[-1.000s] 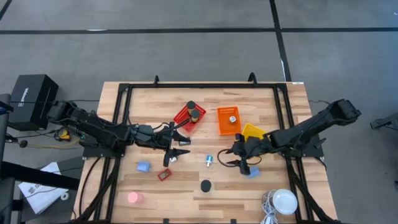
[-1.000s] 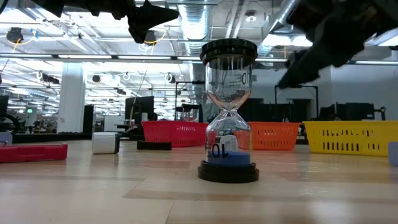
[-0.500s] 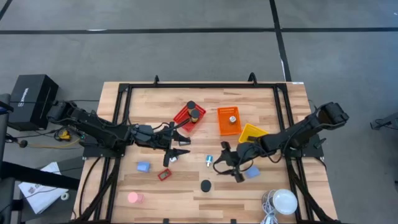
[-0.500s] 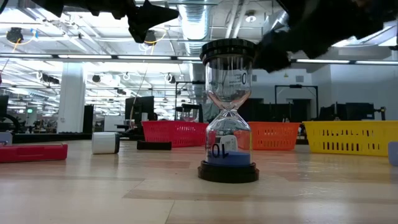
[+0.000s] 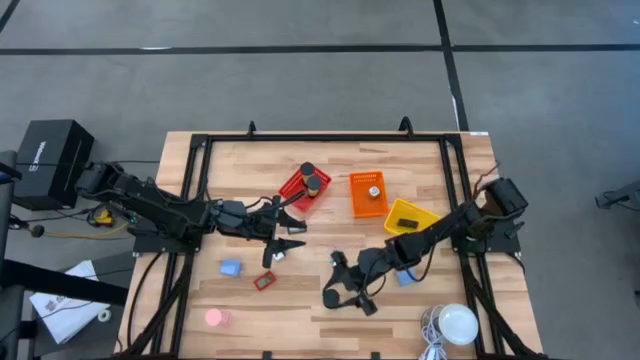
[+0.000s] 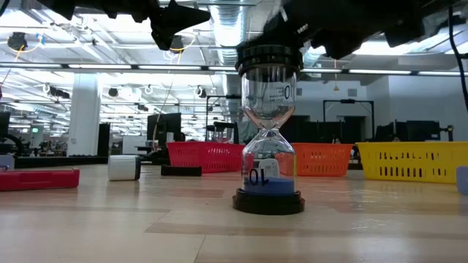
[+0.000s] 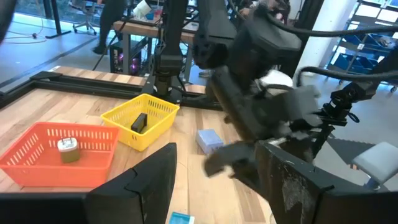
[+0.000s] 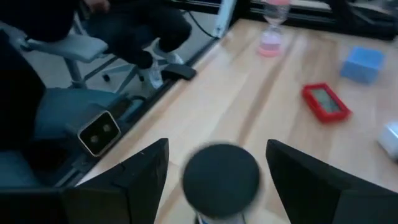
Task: Pick & Place Office items
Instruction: Put the blue hourglass into the red bin
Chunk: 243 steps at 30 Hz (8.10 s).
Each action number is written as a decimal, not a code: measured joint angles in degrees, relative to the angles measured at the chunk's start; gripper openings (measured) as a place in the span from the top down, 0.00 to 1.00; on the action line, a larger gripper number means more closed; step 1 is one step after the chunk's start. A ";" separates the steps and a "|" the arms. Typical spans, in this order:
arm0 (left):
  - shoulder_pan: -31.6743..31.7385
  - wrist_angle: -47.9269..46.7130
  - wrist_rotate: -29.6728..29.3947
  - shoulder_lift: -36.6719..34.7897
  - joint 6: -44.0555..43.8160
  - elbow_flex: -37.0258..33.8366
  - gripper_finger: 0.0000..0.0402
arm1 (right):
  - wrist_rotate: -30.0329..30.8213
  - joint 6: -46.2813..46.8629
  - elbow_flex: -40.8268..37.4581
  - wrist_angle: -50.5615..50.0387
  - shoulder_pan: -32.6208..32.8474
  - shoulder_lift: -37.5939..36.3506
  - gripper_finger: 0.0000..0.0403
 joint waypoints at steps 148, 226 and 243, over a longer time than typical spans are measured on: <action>-0.04 -0.40 0.02 -10.43 3.06 -1.46 0.47 | 1.32 32.28 19.27 -31.14 -25.47 15.24 0.34; -0.04 -0.42 0.02 -10.43 3.23 -1.46 0.47 | 1.15 19.75 33.05 -47.54 -24.91 21.10 0.63; -0.05 -0.41 0.02 -10.43 3.23 -1.46 0.47 | 1.15 19.09 33.05 -48.01 -24.91 21.06 0.57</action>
